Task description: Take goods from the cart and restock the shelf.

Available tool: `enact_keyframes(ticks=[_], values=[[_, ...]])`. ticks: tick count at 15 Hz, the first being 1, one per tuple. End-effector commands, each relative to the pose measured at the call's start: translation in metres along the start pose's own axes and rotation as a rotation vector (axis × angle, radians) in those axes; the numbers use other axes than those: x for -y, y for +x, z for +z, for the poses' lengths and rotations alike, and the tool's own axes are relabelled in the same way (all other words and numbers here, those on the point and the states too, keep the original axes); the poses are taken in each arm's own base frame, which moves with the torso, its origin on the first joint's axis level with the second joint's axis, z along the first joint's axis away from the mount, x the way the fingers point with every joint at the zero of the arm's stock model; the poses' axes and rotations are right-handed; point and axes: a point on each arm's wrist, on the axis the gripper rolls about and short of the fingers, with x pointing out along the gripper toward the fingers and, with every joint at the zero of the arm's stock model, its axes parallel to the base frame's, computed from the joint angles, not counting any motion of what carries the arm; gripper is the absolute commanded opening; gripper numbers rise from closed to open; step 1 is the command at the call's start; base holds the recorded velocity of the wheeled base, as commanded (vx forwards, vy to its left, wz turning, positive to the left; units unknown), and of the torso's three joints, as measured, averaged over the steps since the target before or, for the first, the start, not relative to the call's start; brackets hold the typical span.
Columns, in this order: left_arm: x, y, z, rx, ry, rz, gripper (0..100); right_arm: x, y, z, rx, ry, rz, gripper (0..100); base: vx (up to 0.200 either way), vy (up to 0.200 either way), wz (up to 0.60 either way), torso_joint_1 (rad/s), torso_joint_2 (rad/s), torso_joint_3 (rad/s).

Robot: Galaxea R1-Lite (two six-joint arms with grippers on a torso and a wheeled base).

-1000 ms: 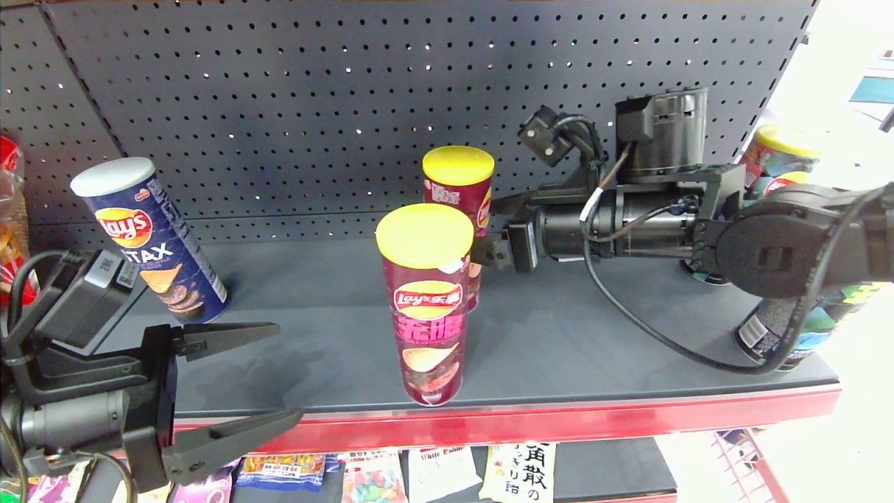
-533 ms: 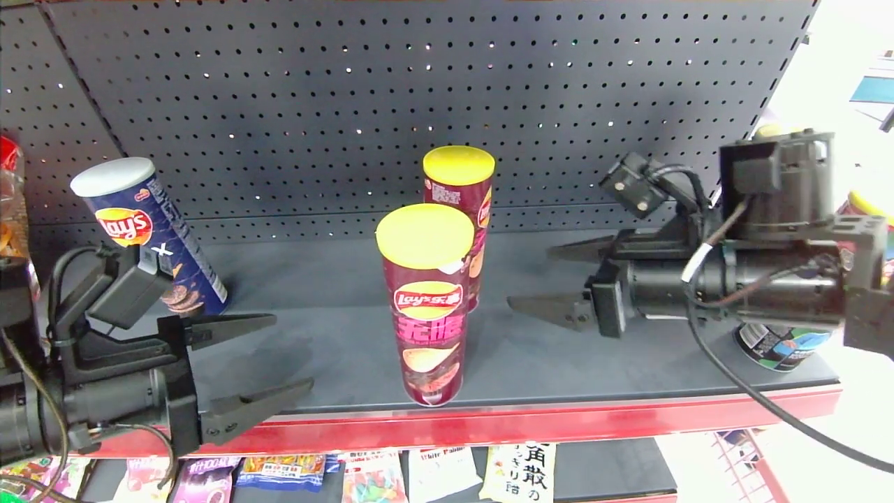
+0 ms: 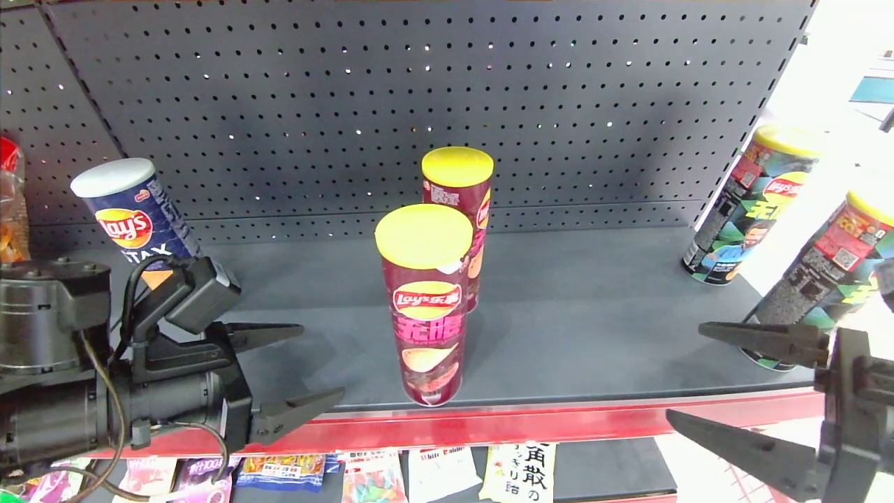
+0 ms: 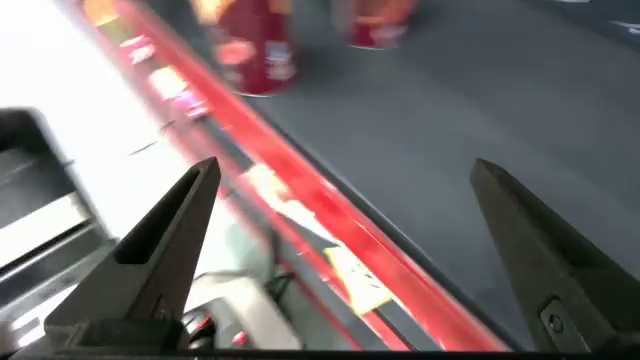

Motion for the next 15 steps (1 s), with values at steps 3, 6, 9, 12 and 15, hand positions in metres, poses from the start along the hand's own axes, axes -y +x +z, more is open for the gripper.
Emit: enact_keyframes(ticks=[3, 6, 9, 12, 15], values=[[-0.011, 0.020, 0.002, -0.041, -0.012, 0.035, 100, 0.007, -0.049, 0.006, 0.164, 0.094, -0.321, 100, 0.000, 0.000, 0.00, 0.000, 0.00, 0.000], [-0.005, 0.032, 0.006, -0.049, 0.009, -0.005, 100, 0.012, -0.060, 0.005, 0.190, 0.106, -0.420, 100, 0.000, 0.000, 0.00, 0.000, 0.00, 0.000], [-0.007, 0.042, 0.005, -0.066, 0.009, -0.019, 100, 0.018, -0.062, 0.005, 0.185, 0.119, -0.491, 100, 0.000, 0.000, 0.00, 0.000, 0.00, 0.000], [-0.010, 0.051, 0.007, -0.073, 0.018, -0.017, 100, 0.019, -0.063, 0.004, 0.186, 0.123, -0.506, 100, 0.000, 0.000, 0.00, 0.000, 0.00, 0.000], [-0.014, 0.059, 0.011, -0.069, 0.022, -0.021, 100, 0.019, -0.063, 0.004, 0.187, 0.126, -0.506, 100, 0.000, 0.000, 0.00, 0.000, 0.00, 0.000]])
